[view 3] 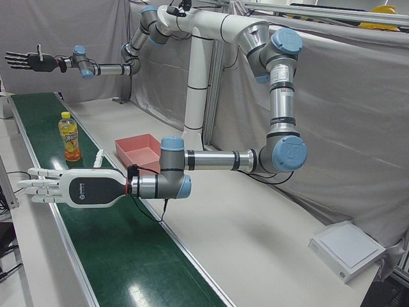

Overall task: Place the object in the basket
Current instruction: 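Move the left hand along the conveyor toward the approaching bottle, then close the left hand's fingers around the yellow-capped bottle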

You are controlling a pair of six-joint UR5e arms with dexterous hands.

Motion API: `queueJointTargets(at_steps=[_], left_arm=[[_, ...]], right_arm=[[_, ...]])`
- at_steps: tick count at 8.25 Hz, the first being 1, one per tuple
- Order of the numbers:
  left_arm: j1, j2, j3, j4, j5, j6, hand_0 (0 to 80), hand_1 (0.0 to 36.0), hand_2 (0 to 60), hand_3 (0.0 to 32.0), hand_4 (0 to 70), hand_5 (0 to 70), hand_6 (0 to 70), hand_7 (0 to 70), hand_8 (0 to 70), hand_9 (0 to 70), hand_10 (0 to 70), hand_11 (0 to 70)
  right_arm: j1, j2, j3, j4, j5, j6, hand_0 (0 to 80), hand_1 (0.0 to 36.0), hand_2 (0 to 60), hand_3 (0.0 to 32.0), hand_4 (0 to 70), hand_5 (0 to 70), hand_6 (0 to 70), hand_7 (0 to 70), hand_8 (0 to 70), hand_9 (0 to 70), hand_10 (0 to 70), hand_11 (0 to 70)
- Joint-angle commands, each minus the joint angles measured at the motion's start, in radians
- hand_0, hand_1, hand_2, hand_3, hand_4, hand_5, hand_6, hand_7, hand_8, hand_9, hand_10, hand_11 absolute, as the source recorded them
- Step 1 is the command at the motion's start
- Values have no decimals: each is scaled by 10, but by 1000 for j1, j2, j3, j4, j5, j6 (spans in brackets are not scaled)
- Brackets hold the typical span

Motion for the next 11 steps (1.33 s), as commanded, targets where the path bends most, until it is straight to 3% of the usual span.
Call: queueJointTargets(at_steps=[1,7,11], left_arm=[[40,-26,3,5,0,0,487,28,0,0,148,68,0,0,43,85,56,90],[86,-89,5,41,0,9,488,28,0,0,153,74,0,0,49,93,54,86],[174,-118,12,44,-2,9,494,32,0,0,151,65,0,0,45,87,50,82]], right_arm=[[0,0,0,0,0,0,0,0,0,0,0,0,0,0,0,0,0,0],[0,0,0,0,0,0,0,0,0,0,0,0,0,0,0,0,0,0],[0,0,0,0,0,0,0,0,0,0,0,0,0,0,0,0,0,0]])
